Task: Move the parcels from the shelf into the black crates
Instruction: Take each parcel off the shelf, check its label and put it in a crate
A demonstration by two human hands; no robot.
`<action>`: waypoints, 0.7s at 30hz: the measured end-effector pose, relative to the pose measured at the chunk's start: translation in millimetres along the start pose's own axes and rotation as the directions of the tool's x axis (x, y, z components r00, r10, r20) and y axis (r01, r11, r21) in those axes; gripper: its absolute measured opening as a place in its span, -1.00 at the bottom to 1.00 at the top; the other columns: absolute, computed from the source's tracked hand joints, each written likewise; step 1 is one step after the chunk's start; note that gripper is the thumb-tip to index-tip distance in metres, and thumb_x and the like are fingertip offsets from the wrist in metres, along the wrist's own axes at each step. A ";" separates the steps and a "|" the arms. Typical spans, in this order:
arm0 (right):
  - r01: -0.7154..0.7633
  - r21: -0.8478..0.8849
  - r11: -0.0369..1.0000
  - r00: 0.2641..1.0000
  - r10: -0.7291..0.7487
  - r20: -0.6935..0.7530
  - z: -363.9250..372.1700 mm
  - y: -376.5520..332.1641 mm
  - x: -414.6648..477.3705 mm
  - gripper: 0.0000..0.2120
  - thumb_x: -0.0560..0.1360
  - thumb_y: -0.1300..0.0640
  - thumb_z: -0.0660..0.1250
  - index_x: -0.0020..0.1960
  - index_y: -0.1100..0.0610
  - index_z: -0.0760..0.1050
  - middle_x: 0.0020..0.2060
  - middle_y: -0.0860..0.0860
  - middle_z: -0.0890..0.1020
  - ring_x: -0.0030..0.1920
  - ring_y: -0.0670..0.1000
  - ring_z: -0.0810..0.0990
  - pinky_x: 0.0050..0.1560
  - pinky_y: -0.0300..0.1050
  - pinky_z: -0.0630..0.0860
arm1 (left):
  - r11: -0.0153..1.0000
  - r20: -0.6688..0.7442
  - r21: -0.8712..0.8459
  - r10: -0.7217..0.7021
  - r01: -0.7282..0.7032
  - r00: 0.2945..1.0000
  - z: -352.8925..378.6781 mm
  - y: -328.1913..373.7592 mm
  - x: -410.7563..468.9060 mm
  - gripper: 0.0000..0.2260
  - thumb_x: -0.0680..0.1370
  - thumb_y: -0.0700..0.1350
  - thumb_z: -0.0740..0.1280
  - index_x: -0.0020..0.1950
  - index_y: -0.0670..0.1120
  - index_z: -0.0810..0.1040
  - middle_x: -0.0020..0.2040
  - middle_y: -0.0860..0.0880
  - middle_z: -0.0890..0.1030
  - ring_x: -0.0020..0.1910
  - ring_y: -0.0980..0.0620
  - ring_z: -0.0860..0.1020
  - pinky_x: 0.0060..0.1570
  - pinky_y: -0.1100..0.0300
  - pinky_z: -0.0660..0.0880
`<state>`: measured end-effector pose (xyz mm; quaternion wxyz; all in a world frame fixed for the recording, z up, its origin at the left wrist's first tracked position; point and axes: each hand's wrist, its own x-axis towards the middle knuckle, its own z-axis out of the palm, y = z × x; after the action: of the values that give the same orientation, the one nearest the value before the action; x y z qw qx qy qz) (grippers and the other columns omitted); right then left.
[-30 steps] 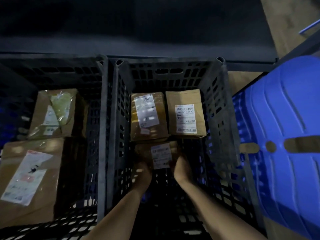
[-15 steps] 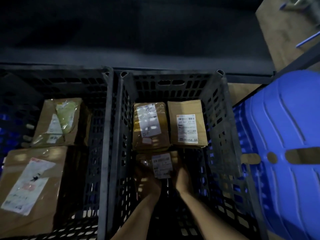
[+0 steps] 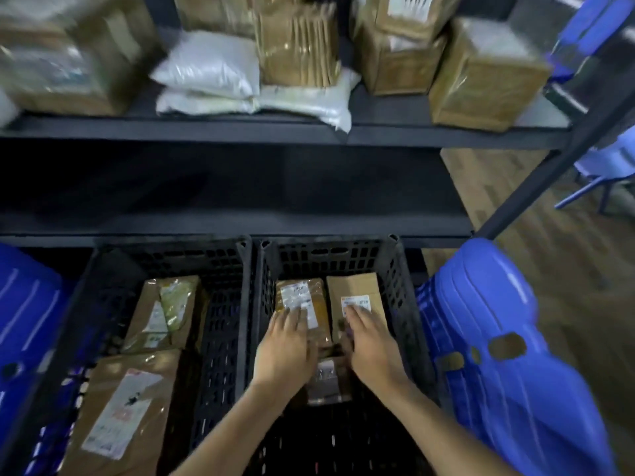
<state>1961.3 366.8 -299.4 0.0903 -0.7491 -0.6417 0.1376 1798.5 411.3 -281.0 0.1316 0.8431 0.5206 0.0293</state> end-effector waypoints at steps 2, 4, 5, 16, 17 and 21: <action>0.076 -0.042 0.996 0.991 -0.080 -0.105 -28.8 -5.8 10.9 -0.48 0.60 0.01 0.13 0.51 0.13 0.18 0.46 0.00 0.29 0.47 0.00 0.21 0.44 -0.16 0.19 | 0.992 -0.040 0.103 0.080 -0.075 0.996 -32.4 -3.4 10.9 -0.45 0.63 0.06 0.04 0.55 -0.16 0.06 0.55 -0.09 0.16 0.53 -0.03 0.09 0.51 0.12 -0.09; 0.115 -0.088 0.989 0.979 -0.128 -0.156 -65.3 -12.7 27.2 -0.45 0.60 -0.03 0.14 0.52 0.14 0.15 0.48 0.02 0.26 0.49 0.02 0.17 0.47 -0.14 0.09 | 0.979 -0.035 0.174 0.114 -0.106 0.993 -68.4 -7.3 22.3 -0.44 0.62 0.06 0.03 0.56 -0.17 0.01 0.56 -0.09 0.11 0.54 -0.03 0.05 0.51 0.10 -0.13; 0.129 -0.110 0.986 0.973 -0.147 -0.180 -79.9 -17.1 34.5 -0.44 0.60 -0.04 0.14 0.53 0.14 0.13 0.49 0.03 0.25 0.50 0.02 0.15 0.48 -0.14 0.04 | 0.974 -0.047 0.200 0.120 -0.109 0.992 -84.9 -9.1 28.2 -0.42 0.62 0.06 0.04 0.56 -0.17 -0.01 0.56 -0.09 0.10 0.54 -0.03 0.03 0.51 0.10 -0.14; 0.242 -0.198 0.950 0.865 -0.303 -0.401 -226.0 -60.2 98.1 -0.37 0.57 -0.05 0.23 0.52 0.19 0.11 0.49 0.07 0.23 0.51 0.04 0.13 0.44 -0.16 0.13 | 0.940 -0.365 0.332 0.202 -0.075 0.909 -235.3 -5.8 82.6 -0.34 0.58 0.09 0.17 0.55 -0.20 0.02 0.53 -0.13 0.17 0.53 -0.08 0.10 0.51 0.06 -0.06; 0.241 -0.221 0.945 0.859 -0.314 -0.405 -236.6 -61.5 103.7 -0.37 0.57 -0.05 0.24 0.52 0.19 0.11 0.49 0.08 0.23 0.51 0.04 0.13 0.45 -0.15 0.12 | 0.938 -0.387 0.339 0.207 -0.070 0.899 -245.2 -4.2 87.8 -0.35 0.58 0.09 0.18 0.54 -0.20 0.04 0.53 -0.13 0.19 0.52 -0.08 0.11 0.50 0.06 -0.04; 0.223 -0.260 0.940 0.832 -0.322 -0.451 -277.6 -56.5 129.3 -0.36 0.56 -0.02 0.26 0.52 0.20 0.11 0.49 0.09 0.23 0.50 0.06 0.13 0.46 -0.14 0.09 | 0.929 -0.422 0.360 0.240 -0.081 0.874 -275.4 8.5 111.4 -0.36 0.59 0.08 0.18 0.54 -0.21 0.05 0.53 -0.14 0.18 0.53 -0.09 0.11 0.52 0.03 -0.01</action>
<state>2015.7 514.7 -30.9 0.1934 -0.6649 -0.7089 -0.1338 1805.4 559.1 -23.2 -0.1416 0.8628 0.4614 0.1507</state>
